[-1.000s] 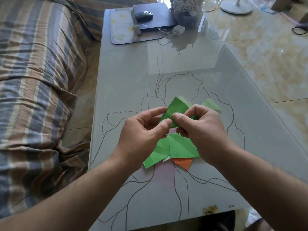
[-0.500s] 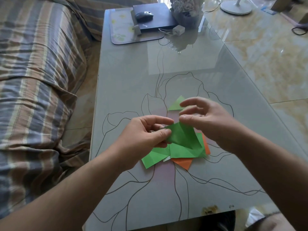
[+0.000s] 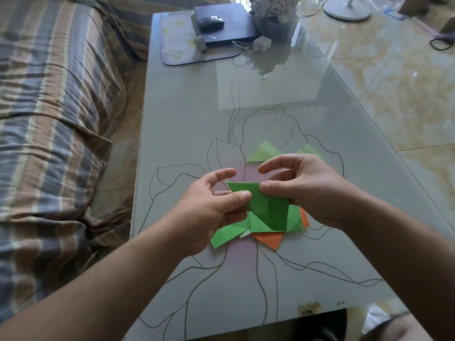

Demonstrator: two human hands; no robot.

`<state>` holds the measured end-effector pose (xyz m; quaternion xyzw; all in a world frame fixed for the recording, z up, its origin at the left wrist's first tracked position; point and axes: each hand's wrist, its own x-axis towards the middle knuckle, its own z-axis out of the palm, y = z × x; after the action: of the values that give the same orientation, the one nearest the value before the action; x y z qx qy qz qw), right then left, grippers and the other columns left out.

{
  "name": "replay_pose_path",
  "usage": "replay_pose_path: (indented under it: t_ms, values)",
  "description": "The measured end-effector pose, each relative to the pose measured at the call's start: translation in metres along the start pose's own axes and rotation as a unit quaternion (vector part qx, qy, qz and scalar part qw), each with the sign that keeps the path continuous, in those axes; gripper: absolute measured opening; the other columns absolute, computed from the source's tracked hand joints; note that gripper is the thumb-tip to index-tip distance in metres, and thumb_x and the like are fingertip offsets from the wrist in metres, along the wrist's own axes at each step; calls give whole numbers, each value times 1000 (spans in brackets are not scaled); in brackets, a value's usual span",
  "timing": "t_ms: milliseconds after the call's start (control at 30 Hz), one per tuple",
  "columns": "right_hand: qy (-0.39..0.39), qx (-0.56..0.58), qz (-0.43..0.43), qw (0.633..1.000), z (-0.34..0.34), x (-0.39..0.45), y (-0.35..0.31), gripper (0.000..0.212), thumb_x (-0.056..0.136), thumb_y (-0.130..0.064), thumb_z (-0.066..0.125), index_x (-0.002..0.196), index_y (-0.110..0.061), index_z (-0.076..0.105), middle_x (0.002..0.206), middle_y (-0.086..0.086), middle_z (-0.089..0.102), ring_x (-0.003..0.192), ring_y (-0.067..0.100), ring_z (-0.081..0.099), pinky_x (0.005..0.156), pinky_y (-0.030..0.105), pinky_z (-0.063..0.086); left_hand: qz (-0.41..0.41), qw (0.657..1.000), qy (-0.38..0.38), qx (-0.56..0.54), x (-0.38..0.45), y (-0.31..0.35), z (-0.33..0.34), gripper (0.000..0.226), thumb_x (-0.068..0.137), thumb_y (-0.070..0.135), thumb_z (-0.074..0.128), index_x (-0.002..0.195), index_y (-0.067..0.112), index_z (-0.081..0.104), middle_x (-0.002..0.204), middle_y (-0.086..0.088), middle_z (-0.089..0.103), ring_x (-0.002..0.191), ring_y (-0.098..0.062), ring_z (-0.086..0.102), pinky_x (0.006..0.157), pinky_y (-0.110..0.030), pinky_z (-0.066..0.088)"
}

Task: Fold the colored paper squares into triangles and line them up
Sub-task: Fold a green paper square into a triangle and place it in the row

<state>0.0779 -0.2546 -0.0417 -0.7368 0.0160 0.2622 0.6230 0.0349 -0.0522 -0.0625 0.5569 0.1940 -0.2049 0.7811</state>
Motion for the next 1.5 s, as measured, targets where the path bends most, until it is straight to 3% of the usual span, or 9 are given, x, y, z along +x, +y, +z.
replay_pose_path:
  t_ms: [100, 200, 300, 500, 667, 833, 1000, 1167, 1500]
  values:
    - [-3, -2, -17, 1000, -1, -1, 0, 29, 85, -2, 80, 112, -12, 72, 84, 14, 77, 79, 27, 75, 77, 37, 59, -7, 1000, 13, -2, 0, 0, 0, 54, 84, 0, 77, 132, 17, 59, 110, -26, 73, 81, -26, 76, 68, -32, 63]
    - [-9, -30, -36, 999, -1, -1, 1, 28, 87, -3, 79, 111, -14, 73, 88, 15, 77, 84, 30, 75, 88, 45, 57, -1, 1000, 19, 0, -1, -1, 1, 52, 83, -1, 78, 130, 17, 61, 118, -30, 70, 83, -27, 76, 69, -33, 63]
    - [-3, -57, -55, 997, 0, -1, 2, 25, 88, -4, 78, 110, -15, 74, 88, 16, 77, 83, 26, 73, 88, 46, 57, 23, 999, 22, 22, 0, -2, 0, 51, 82, 1, 80, 127, 19, 62, 112, -29, 72, 89, -31, 77, 72, -33, 63]
    - [11, -51, -82, 995, 3, 1, 5, 23, 90, 1, 75, 107, -13, 73, 84, 8, 77, 76, 14, 71, 74, 24, 56, 72, 995, 41, 49, 0, -3, -2, 41, 82, 2, 81, 118, 17, 69, 88, -18, 72, 92, -30, 76, 77, -34, 62]
    - [8, -48, -96, 994, 7, -2, 6, 21, 86, -1, 79, 102, -14, 75, 85, 9, 76, 73, 14, 66, 73, 28, 56, 95, 991, 44, 77, -1, -3, -2, 38, 81, 2, 82, 114, 14, 71, 103, -33, 70, 93, -37, 75, 87, -44, 62]
    - [13, -61, -102, 993, 12, -1, 6, 13, 83, -1, 83, 88, -13, 79, 81, 13, 76, 75, 19, 71, 75, 35, 60, 74, 995, 23, 64, -3, -2, 0, 31, 82, 1, 79, 111, 11, 71, 99, -27, 73, 95, -34, 76, 82, -36, 64]
    - [21, -67, -93, 993, 9, -1, 4, 15, 81, -1, 85, 81, -16, 80, 85, 22, 74, 76, 23, 67, 82, 47, 58, 25, 1000, 10, -11, -1, 4, -1, 24, 70, 14, 79, 94, 10, 75, 85, -11, 74, 73, -18, 71, 72, -29, 61]
    - [17, -58, -90, 994, 5, 0, 2, 14, 81, 0, 84, 83, -13, 79, 83, 17, 76, 75, 20, 69, 80, 39, 57, -6, 999, -2, -45, -2, 8, -3, 19, 70, 16, 77, 89, 12, 77, 84, -9, 75, 72, -17, 70, 74, -31, 60]
    - [4, -39, -75, 996, 4, -1, -1, 14, 80, 1, 83, 85, -11, 78, 89, 23, 75, 79, 24, 69, 85, 42, 58, -20, 999, 14, -44, -2, 9, -3, 23, 66, 17, 80, 87, 8, 76, 80, -11, 73, 69, -17, 69, 72, -31, 63]
